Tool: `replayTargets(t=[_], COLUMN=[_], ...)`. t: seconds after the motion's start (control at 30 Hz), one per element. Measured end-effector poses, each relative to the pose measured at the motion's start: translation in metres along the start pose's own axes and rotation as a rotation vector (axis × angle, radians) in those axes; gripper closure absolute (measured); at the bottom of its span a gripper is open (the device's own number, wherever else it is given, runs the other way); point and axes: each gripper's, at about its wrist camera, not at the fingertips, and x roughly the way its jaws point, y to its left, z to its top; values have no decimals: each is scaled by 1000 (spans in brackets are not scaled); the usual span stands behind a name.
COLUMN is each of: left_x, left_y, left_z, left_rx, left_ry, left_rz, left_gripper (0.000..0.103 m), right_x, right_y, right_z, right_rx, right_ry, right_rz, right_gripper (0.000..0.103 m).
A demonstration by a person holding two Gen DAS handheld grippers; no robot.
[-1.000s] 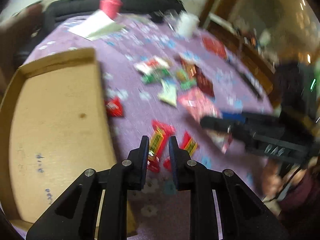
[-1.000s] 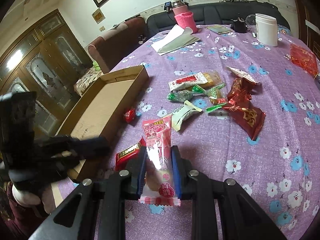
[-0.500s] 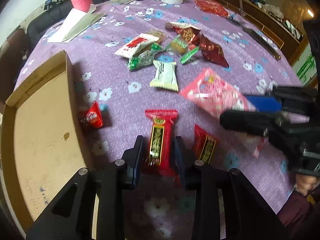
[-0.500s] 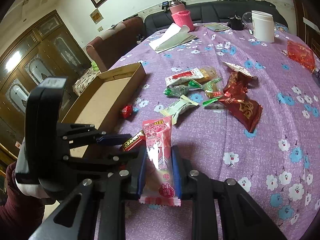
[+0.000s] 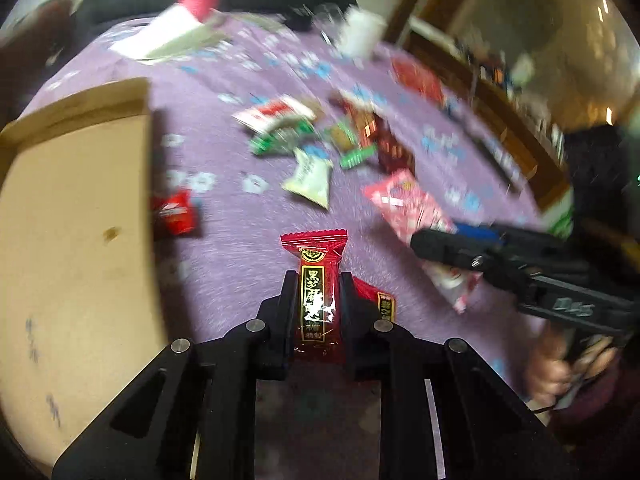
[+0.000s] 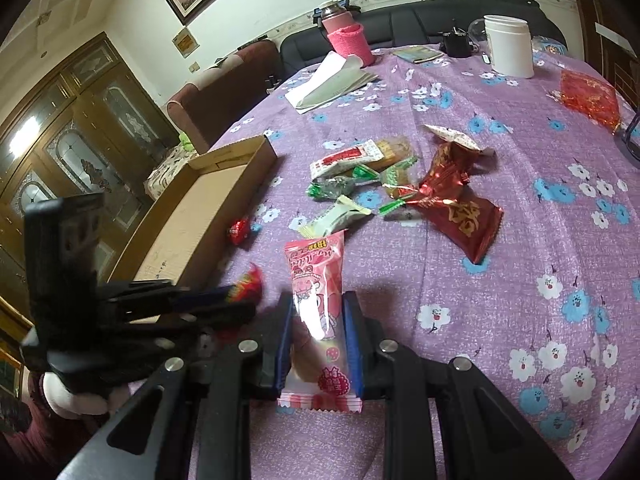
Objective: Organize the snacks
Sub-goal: 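Carry the red candy bar into the cardboard box with the left tool and release, then release the pink wafer pack into the box with the right tool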
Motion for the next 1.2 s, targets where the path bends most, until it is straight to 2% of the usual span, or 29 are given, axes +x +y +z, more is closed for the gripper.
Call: replayTargets(t=[0.1,0.2,0.33,0.47,0.67,0.87,0.9,0.97,1.03,1.1,1.2], left_x=[-38,-71,-96,-105,-102,-110,-111,-113,-117,-124,-137], left_y=[19,46,84,116,139,153,156,162,161,160,157], left_z=[-7,-16,-31,-48,-61,-67,-67,-68,-68,-70,-71], left_rx=[-82,-156,-248,-327,-386,-443,-458,-489,-496,-501,-507], left_ry=[-92,-165,-202,-202,-180,-188,-187,-186,-199,-223,-265], left_rz=[5,81,183,264,287,289,287,262,240,237,220], left_gripper=[85,85,85,85,85,84,79,65,65,65,64], right_x=[0,5,19,38,88,127,130,132,127,111,75], right_y=[11,31,69,118,169,192,195,198,198,191,163], right_z=[4,10,16,19,9,0,-1,-1,0,8,23], right_rx=[-23,-53,-106,-186,-287,-330,-337,-343,-345,-344,-323], right_ry=[0,10,41,78,176,235,235,224,218,170,60], right_rz=[23,71,151,210,214,187,184,178,193,207,182], right_gripper=[76,76,76,76,76,76,76,76,74,72,55])
